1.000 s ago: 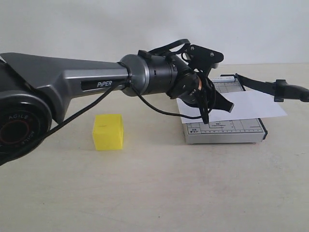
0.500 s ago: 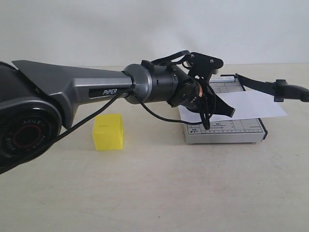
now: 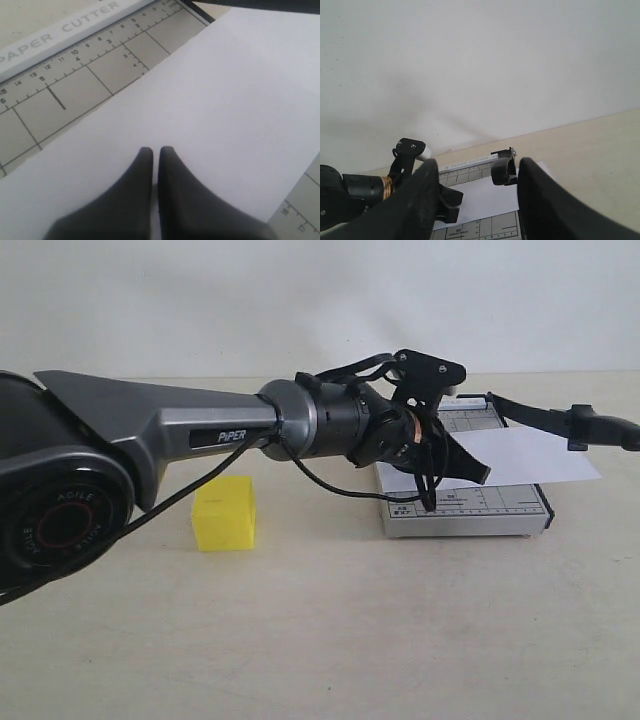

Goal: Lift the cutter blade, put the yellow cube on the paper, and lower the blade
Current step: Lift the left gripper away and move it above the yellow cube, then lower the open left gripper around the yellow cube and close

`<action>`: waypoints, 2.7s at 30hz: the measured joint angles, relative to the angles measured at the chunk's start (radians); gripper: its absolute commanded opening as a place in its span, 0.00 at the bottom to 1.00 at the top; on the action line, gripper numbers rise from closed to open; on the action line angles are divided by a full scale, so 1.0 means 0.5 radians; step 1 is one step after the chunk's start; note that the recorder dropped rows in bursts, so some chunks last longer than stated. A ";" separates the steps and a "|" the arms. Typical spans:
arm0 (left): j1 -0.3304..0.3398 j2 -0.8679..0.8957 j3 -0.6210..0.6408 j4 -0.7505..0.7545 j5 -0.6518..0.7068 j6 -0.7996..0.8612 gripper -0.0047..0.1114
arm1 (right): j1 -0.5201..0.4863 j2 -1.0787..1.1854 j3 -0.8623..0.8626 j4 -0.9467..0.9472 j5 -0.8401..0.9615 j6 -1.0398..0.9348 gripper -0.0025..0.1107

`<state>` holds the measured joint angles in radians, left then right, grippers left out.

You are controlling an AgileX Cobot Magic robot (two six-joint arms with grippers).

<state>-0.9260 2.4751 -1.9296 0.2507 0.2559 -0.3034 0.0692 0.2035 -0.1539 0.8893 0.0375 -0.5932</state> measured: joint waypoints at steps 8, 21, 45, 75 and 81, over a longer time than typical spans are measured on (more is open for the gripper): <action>0.018 -0.207 -0.017 0.095 0.295 0.130 0.25 | 0.000 0.000 0.000 0.000 0.000 0.000 0.44; 0.267 -0.708 -0.025 0.133 1.561 0.093 0.53 | 0.000 0.000 0.000 0.000 0.000 0.000 0.44; 0.497 -1.525 1.336 -0.200 0.823 -0.656 0.54 | 0.000 0.000 0.000 0.000 0.000 0.000 0.44; 0.504 -1.505 1.527 -0.098 0.819 -0.715 0.75 | 0.000 0.000 0.000 0.000 0.000 0.000 0.44; 0.504 -1.505 1.527 -0.104 0.774 -0.715 0.82 | 0.000 0.000 0.000 0.000 0.000 0.000 0.44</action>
<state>-0.6738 1.7225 -1.1661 0.1987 0.6428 -0.6607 0.0692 0.2035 -0.1539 0.8893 0.0375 -0.5932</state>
